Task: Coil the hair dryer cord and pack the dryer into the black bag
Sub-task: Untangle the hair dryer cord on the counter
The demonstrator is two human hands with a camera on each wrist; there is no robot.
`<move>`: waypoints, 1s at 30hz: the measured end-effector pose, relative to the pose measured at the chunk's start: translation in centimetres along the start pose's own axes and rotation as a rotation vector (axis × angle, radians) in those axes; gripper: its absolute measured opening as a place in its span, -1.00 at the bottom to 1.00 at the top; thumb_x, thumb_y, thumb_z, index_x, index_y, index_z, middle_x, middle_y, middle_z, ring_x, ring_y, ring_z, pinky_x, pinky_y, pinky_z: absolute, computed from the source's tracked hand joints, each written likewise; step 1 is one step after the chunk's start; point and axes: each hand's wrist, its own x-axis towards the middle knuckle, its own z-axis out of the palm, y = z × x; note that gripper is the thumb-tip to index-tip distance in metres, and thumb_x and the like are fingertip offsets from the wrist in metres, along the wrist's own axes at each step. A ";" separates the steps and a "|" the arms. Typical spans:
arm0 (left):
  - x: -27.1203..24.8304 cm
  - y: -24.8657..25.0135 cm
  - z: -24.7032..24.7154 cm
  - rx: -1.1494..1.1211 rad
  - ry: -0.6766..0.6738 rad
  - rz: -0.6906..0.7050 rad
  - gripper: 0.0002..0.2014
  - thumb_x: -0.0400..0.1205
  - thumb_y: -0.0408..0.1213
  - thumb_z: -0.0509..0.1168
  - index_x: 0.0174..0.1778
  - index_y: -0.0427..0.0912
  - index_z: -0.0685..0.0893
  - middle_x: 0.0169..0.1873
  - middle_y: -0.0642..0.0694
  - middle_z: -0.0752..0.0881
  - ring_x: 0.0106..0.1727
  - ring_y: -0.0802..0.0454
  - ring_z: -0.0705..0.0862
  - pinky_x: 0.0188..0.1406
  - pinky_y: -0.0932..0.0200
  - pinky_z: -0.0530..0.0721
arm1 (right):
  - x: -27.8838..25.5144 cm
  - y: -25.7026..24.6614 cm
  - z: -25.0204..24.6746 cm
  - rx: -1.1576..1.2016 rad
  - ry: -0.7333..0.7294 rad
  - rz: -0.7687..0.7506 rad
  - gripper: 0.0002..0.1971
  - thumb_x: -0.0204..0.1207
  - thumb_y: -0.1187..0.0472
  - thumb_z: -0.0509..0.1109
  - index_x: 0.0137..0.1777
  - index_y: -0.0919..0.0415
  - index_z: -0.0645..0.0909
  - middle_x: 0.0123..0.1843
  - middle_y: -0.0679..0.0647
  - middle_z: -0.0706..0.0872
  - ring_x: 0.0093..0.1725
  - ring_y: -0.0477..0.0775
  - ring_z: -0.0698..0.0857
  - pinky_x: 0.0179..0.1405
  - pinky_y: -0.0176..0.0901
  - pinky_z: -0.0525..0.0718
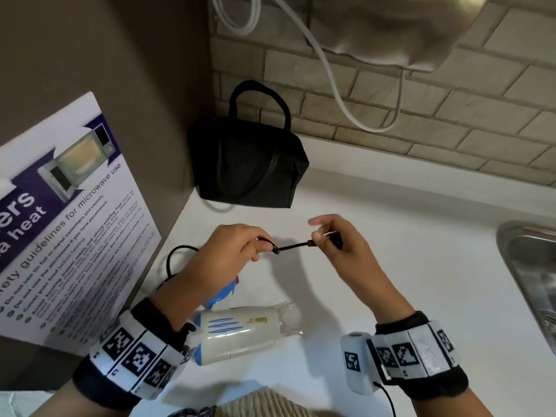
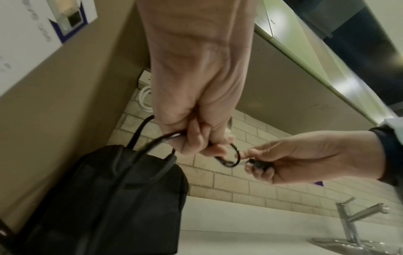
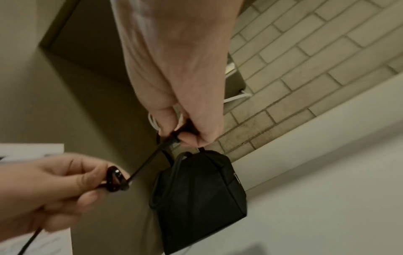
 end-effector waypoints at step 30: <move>0.0 2.5 1.8 -0.264 -0.059 0.065 -0.77 0.74 -0.04 0.04 -0.11 -0.07 0.46 -0.38 -0.02 0.81 -0.57 0.01 0.42 -0.51 0.16 0.49 | -0.3 -2.6 2.9 0.574 0.121 0.144 -0.77 0.52 0.26 0.43 0.15 0.27 0.68 -0.08 0.37 0.76 -0.10 0.18 0.76 0.00 -0.13 0.74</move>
